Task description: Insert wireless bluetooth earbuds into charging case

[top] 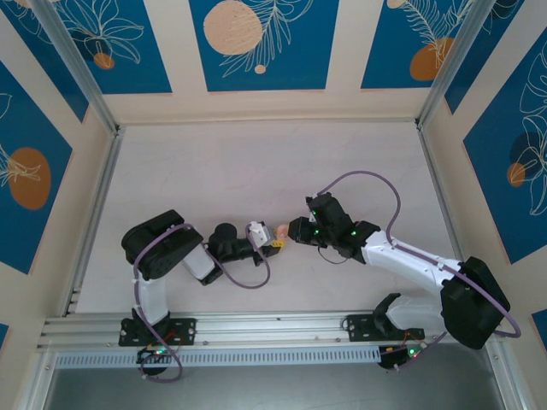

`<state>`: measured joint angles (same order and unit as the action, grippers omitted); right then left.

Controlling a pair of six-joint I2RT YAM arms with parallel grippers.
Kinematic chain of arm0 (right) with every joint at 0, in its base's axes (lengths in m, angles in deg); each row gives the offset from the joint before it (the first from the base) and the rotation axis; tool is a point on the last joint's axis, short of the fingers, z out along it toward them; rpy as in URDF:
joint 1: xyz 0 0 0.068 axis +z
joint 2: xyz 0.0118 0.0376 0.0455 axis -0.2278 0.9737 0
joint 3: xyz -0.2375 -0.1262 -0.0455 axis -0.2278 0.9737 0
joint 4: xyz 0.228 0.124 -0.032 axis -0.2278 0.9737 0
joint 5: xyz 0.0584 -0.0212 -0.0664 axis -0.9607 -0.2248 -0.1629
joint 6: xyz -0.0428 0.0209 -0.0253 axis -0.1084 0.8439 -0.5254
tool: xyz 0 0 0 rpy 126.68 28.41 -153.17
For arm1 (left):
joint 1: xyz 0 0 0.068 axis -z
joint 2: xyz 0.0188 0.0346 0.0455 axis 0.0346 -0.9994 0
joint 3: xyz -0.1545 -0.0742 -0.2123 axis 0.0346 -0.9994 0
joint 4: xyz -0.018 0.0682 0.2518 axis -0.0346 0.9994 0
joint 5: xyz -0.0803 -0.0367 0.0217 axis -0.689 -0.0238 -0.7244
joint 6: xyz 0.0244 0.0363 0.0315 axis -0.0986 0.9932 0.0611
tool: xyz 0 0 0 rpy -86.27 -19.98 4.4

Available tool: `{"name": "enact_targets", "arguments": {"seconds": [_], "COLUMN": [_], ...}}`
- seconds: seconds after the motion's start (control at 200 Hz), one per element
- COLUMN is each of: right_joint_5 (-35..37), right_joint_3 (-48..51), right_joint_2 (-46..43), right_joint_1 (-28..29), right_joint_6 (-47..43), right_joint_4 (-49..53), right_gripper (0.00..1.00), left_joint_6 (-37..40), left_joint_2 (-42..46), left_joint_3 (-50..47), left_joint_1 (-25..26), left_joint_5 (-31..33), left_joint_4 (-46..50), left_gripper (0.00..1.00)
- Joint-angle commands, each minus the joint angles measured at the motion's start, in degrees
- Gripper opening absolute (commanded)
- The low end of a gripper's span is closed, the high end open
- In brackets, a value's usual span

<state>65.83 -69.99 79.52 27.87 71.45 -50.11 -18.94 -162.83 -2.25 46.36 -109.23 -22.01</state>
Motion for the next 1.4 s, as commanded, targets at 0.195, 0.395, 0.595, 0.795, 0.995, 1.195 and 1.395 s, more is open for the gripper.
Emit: {"name": "enact_targets", "arguments": {"seconds": [0.195, 0.395, 0.595, 0.795, 0.995, 1.195, 1.395], "right_joint_5": [2.3, 3.0, 3.8, 4.6, 4.7, 4.9, 5.6], "right_joint_3": [1.2, 1.3, 1.2, 1.8, 2.1, 2.1, 2.3], "right_joint_2": [0.9, 1.0, 0.8, 0.9, 1.1, 1.4, 1.8], "right_joint_1": [0.8, 1.2, 1.5, 1.9, 2.2, 2.5, 3.0], "right_joint_6": [1.2, 1.4, 1.3, 1.8, 2.0, 2.1, 2.2], "right_joint_4": [-1.6, -2.3, -2.7, -3.0, -3.5, -4.2, -4.5], "right_gripper": [0.21, 0.21, 0.21, 0.21, 0.21, 0.21, 0.21], "left_joint_6": [-0.5, -0.6, -0.6, -1.0, -1.2, -1.4, -1.5], "left_joint_2": [0.1, 0.4, 0.7, 1.1, 1.4, 1.6, 2.1], "left_joint_3": [0.6, 0.5, 0.2, 0.3, 0.4, 0.3, 0.2], "left_joint_1": [0.8, 0.9, 1.0, 1.0, 1.0, 1.0, 1.0], "left_joint_5": [0.0, 0.1, 0.2, 0.4, 0.3, 0.4, 0.6], "left_joint_4": [-2.0, -2.0, -2.0, -2.0, -2.0, -2.0, -2.0], "left_gripper": [0.05, 0.05, 0.05, 0.05, 0.05, 0.05, 0.05]}}
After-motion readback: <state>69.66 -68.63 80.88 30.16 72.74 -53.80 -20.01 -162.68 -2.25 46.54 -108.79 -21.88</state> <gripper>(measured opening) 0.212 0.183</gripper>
